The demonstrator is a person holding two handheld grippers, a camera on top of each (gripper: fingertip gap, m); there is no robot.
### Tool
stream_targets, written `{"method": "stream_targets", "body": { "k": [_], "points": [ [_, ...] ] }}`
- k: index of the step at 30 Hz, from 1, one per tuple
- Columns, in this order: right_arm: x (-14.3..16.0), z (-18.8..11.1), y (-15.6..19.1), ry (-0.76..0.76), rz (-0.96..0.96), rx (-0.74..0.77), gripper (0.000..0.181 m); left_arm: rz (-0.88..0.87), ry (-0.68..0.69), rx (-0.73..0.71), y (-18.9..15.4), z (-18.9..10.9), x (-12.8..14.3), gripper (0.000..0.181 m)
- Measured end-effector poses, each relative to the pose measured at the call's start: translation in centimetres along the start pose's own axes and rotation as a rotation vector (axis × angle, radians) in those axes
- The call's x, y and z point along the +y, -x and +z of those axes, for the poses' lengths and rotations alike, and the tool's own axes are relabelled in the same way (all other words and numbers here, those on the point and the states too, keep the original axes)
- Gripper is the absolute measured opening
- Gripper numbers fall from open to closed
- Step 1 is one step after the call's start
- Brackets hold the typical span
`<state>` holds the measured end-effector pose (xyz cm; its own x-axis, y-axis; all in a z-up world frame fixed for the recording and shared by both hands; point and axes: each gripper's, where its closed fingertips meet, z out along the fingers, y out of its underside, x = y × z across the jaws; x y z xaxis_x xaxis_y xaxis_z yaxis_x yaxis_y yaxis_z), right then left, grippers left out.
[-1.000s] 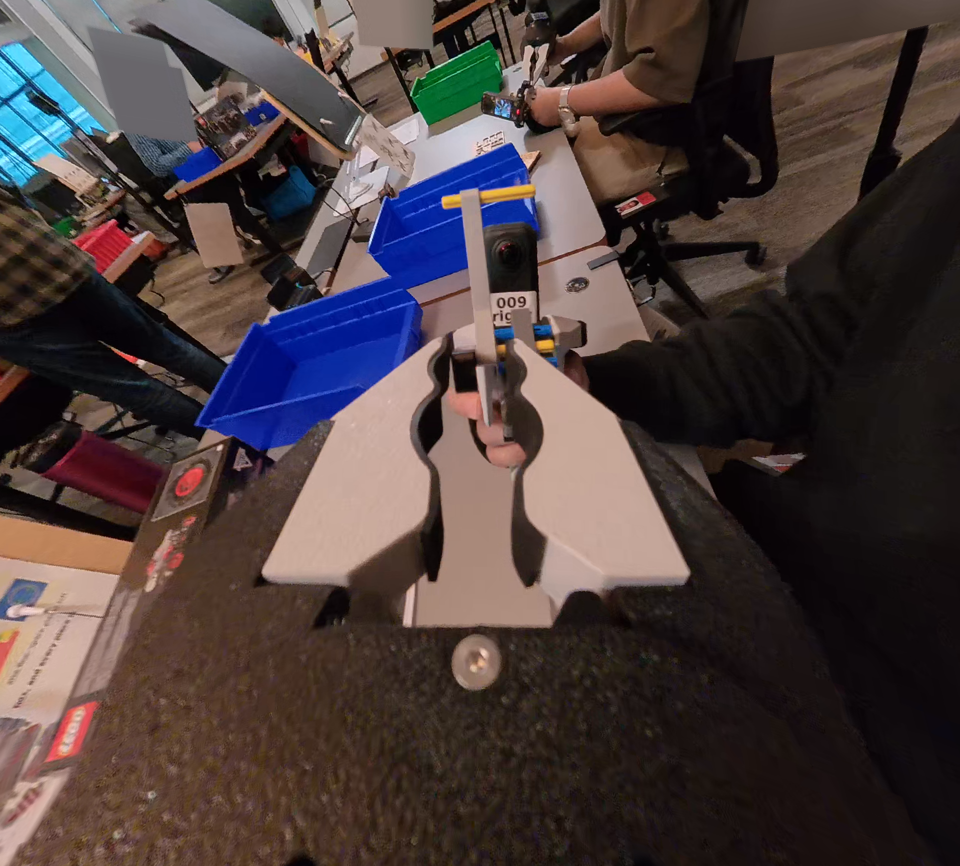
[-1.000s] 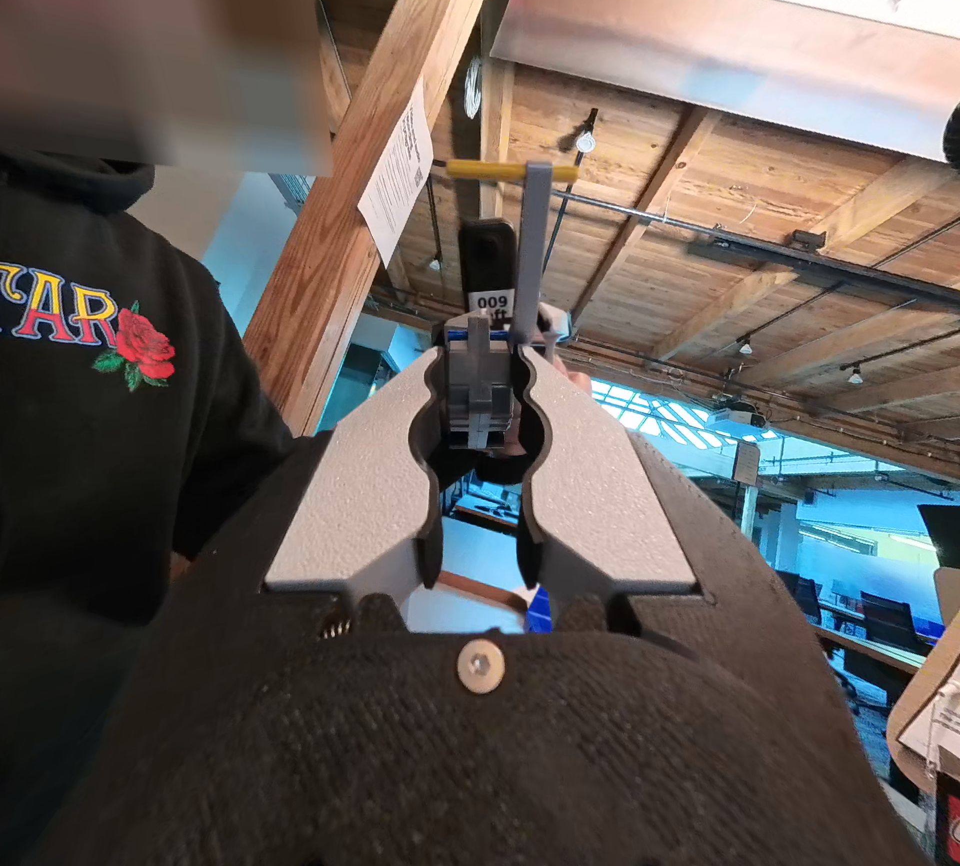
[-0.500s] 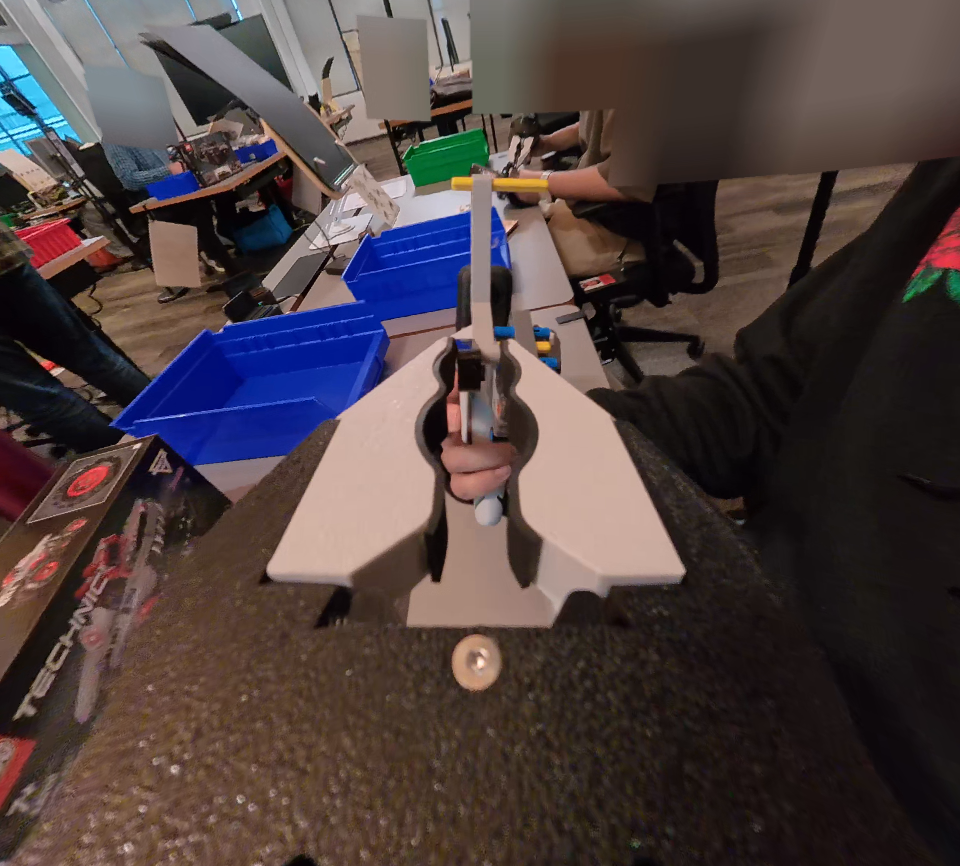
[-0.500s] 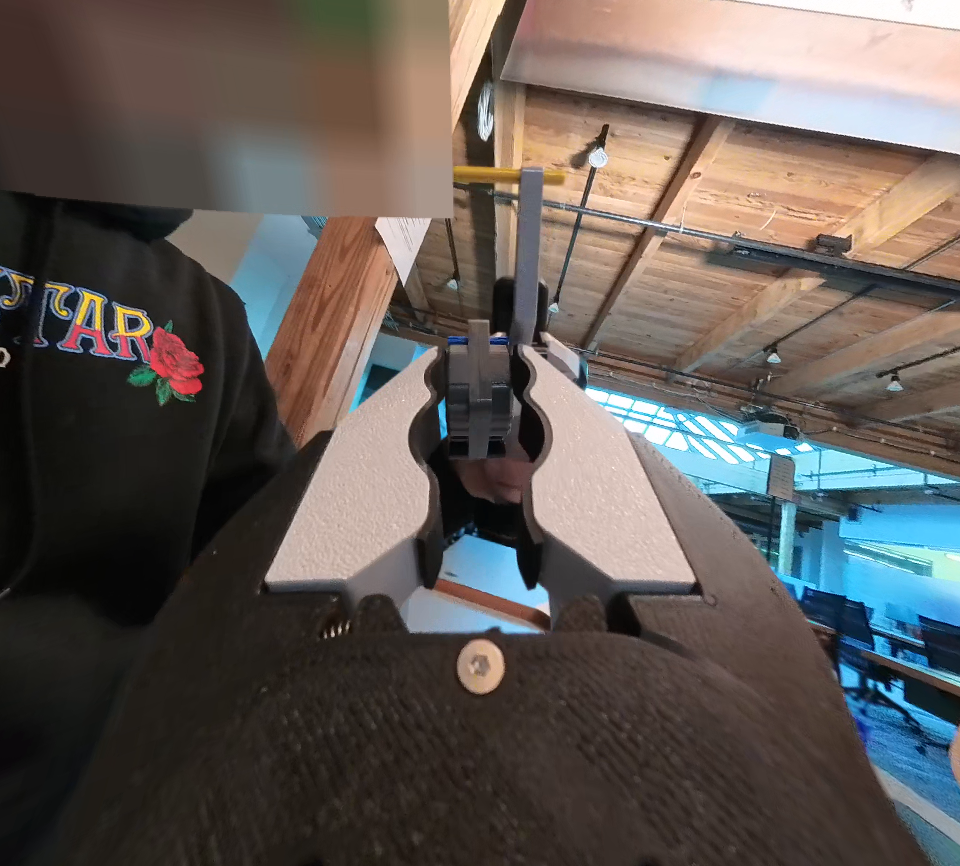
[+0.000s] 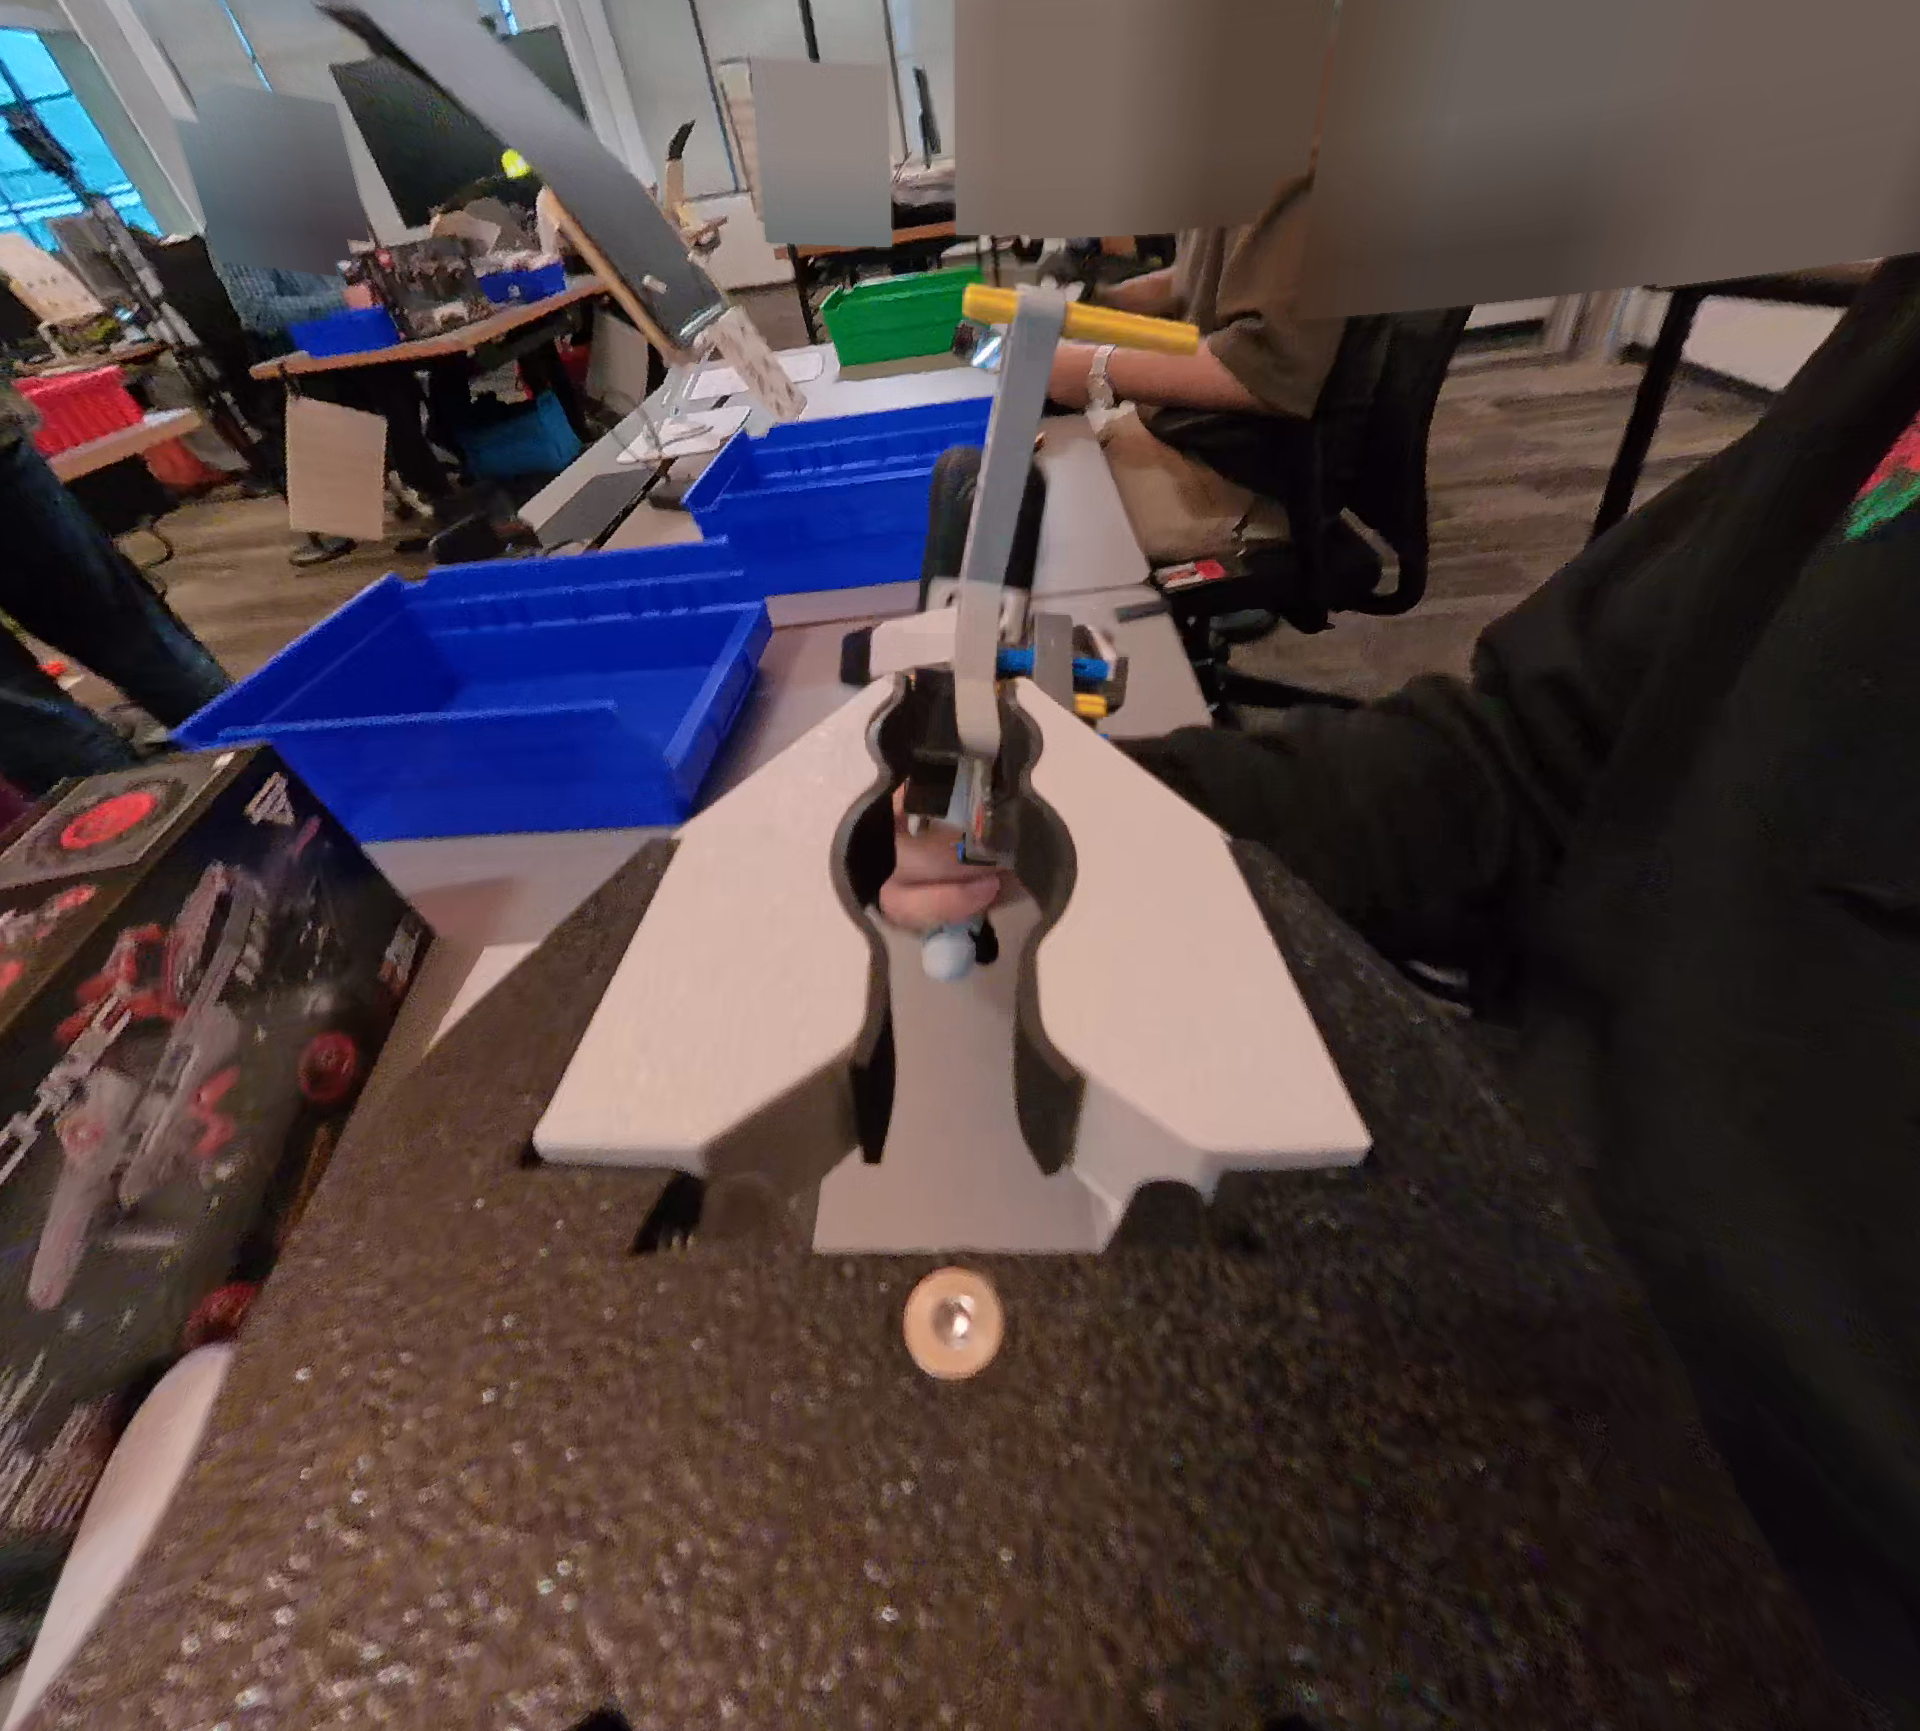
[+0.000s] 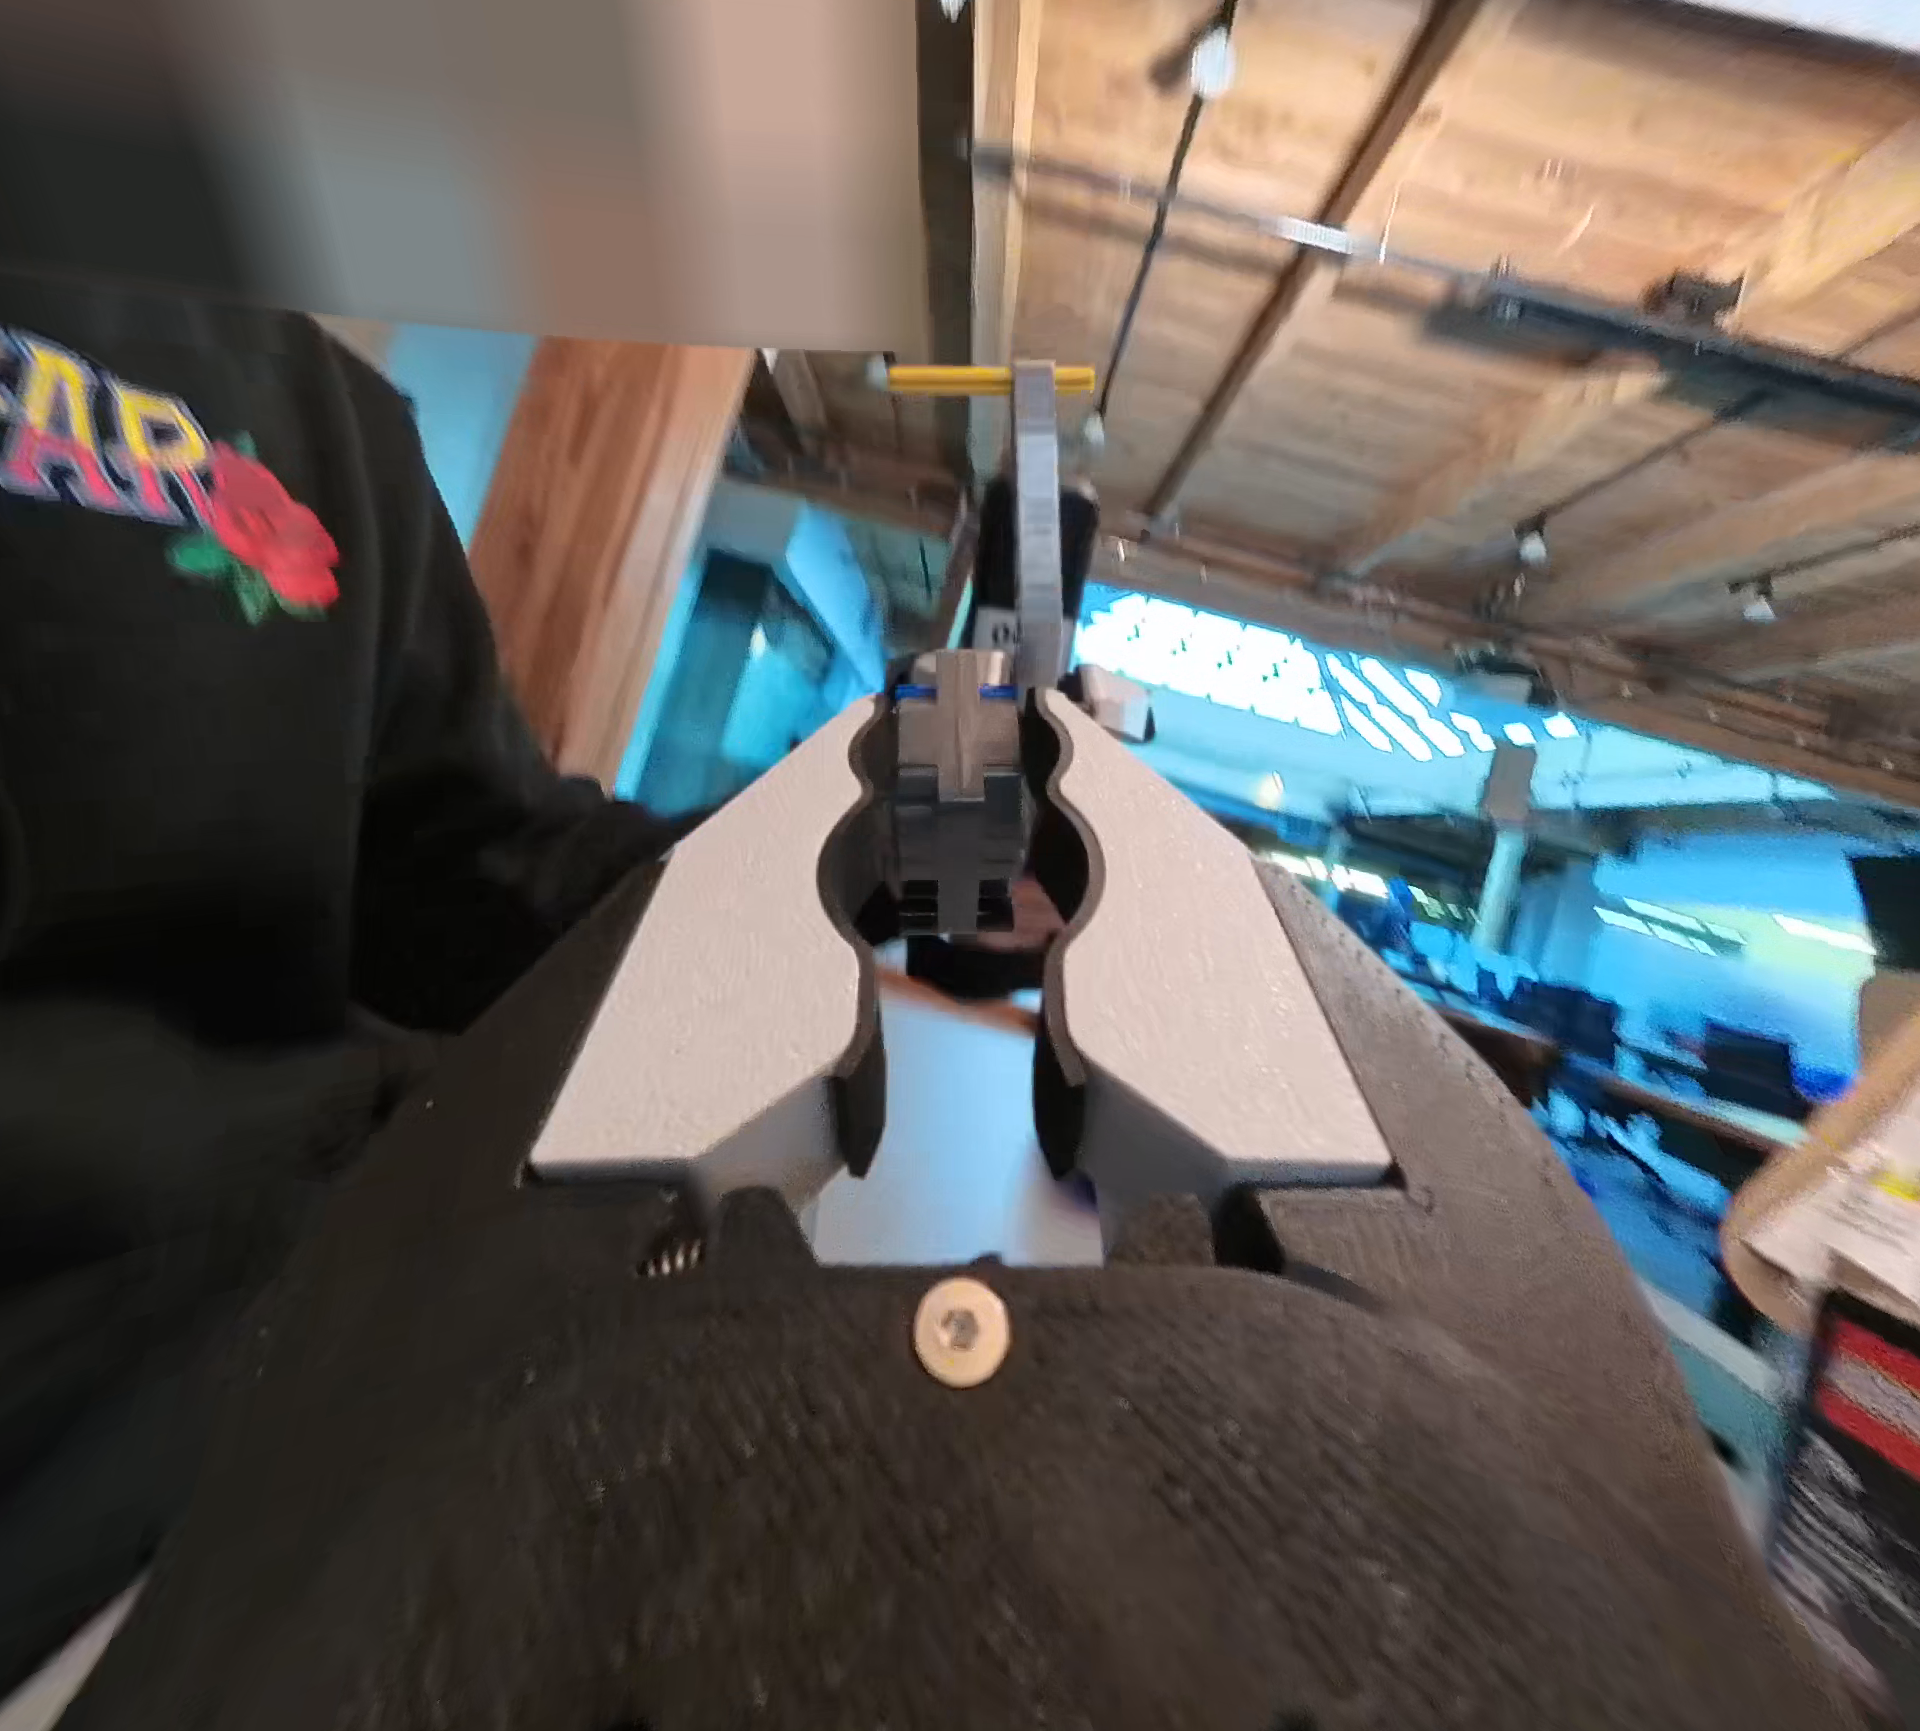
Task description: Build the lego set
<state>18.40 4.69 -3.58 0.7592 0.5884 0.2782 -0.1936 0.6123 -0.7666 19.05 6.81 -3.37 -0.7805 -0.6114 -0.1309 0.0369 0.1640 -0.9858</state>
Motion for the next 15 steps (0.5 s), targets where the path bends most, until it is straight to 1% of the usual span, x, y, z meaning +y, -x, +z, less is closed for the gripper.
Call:
{"method": "stream_targets", "body": {
  "k": [5, 8, 10, 12, 15],
  "points": [
    [5.7, -1.3, -0.6, 0.344, -0.132, 0.034, 0.023, 0.075, 0.118, -0.052, 1.7, -1.3, 5.9, 0.014],
    [8.4, -2.0, -0.5, 0.456, -0.189, 0.029, 0.023, 0.125, 0.110, -0.034, 2.0, -1.9, 8.5, 0.014],
    [10.0, -2.5, -0.5, 0.525, -0.221, 0.018, 0.023, 0.197, 0.117, -0.026, 2.3, -2.2, 10.1, 0.014],
    [11.8, -3.3, -0.6, 0.613, -0.273, 0.005, 0.023, 0.250, 0.158, -0.012, 2.7, -2.3, 12.1, 0.014],
    [14.0, -4.9, 0.0, 0.730, -0.312, -0.057, 0.023, 0.291, 0.212, 0.034, 2.7, -1.9, 14.9, 0.013]
  ]
}}
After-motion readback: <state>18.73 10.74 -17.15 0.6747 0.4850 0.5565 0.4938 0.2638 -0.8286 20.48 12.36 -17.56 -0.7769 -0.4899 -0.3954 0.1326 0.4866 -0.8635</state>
